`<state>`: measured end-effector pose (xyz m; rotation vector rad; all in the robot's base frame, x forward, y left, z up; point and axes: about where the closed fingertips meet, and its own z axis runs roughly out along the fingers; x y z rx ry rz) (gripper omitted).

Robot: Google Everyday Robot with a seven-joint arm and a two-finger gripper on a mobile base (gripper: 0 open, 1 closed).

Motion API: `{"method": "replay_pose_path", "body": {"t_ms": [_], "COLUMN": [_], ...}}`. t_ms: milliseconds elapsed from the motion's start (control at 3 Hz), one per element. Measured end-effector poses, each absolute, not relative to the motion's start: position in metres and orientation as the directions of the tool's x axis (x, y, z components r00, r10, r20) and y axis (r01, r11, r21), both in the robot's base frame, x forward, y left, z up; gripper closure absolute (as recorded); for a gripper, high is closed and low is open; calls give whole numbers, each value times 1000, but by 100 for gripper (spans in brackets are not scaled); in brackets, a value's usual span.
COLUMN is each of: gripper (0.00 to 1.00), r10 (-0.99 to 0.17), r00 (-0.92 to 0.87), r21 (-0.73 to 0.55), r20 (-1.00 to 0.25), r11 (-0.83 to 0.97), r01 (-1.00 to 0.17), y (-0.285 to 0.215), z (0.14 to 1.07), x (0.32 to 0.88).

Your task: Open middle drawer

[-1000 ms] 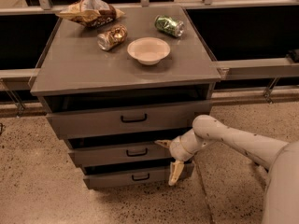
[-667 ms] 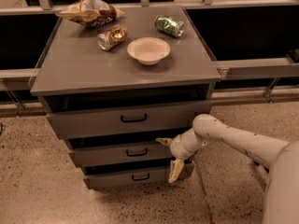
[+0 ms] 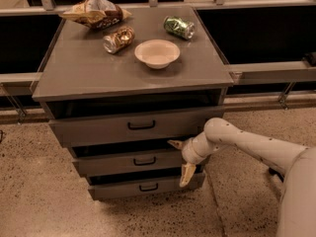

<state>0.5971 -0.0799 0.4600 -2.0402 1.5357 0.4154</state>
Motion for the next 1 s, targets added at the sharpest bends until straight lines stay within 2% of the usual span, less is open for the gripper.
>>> {"method": "replay_pose_path", "body": {"t_ms": [667,1000], "gripper": [0,26], "r10": [-820,-819], "r00": [273,274], "r21": [-204,-196], "r20": [-504,-504], "r11": [-194,-200], "r01": [-960,-960], "y": [-84,-83], "z": [443,442], "x": [591,591]}}
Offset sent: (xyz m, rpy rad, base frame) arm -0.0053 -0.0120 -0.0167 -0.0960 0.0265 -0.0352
